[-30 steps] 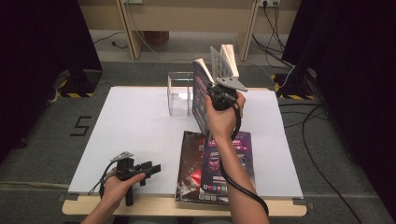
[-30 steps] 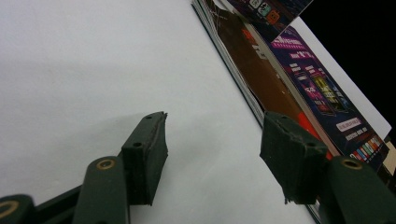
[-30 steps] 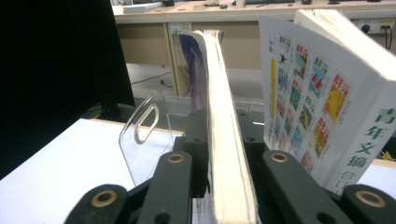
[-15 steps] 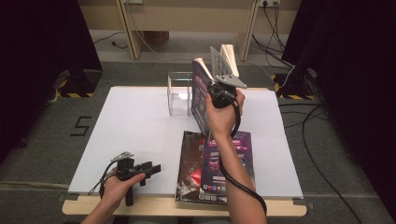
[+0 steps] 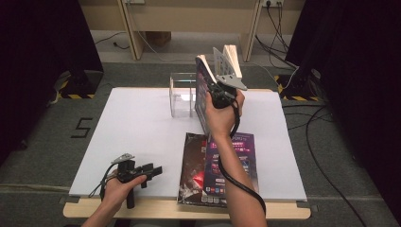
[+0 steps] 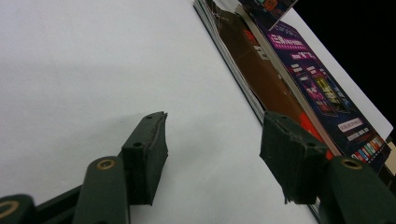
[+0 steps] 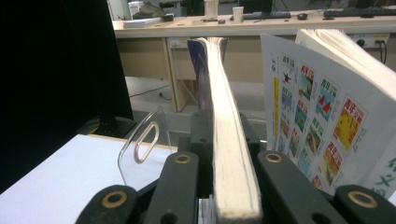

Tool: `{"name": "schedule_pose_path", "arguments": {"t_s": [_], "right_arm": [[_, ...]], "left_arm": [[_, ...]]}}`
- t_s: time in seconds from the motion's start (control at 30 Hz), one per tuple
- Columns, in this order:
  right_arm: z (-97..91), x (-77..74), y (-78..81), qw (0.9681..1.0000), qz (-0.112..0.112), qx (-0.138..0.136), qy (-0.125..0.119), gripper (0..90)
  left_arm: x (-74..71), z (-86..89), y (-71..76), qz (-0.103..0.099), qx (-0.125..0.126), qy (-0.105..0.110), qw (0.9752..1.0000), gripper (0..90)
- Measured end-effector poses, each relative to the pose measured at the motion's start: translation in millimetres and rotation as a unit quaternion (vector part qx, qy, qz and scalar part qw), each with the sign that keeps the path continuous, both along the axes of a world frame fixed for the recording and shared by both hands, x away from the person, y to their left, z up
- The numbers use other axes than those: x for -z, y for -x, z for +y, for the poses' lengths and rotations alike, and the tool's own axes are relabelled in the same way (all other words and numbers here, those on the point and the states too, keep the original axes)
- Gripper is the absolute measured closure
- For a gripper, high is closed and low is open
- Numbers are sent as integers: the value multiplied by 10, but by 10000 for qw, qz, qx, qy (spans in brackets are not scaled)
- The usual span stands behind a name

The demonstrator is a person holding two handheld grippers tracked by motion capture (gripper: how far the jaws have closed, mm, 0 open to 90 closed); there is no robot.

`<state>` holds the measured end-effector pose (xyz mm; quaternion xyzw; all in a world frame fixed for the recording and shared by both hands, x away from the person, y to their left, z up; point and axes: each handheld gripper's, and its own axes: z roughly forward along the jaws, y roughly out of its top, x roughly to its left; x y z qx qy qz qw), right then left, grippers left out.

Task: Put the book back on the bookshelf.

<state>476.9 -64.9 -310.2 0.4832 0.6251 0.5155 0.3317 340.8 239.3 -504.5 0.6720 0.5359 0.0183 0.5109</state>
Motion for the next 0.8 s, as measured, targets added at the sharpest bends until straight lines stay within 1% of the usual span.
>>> {"name": "schedule_pose_path", "arguments": {"t_s": [0.07,0.1,0.13,0.2,0.23,0.33,0.43,0.8], "right_arm": [[6,-3,-10,10000,-50,27,-19,831],[5,-3,-21,10000,-59,21,16,830],[11,-3,-29,10000,-43,18,-18,831],[15,1,-40,10000,-24,41,-6,831],[13,9,-52,10000,-61,45,-1,831],[16,14,-67,9999,-62,72,-50,831],[14,7,-90,9999,-92,96,-17,831],[36,-42,-197,9998,-147,157,-32,831]], "left_arm": [[1,1,0,3,1,2,10000,401],[1,2,-1,4,1,0,10000,401],[1,3,-1,4,-3,-1,10000,401],[-2,10,-2,6,3,-13,10000,401],[-2,9,-2,0,-16,-6,10000,401],[0,9,-4,-1,-25,3,10000,401],[4,10,-4,11,-19,-7,10000,401],[11,1,-4,12,8,5,10000,401]]}}
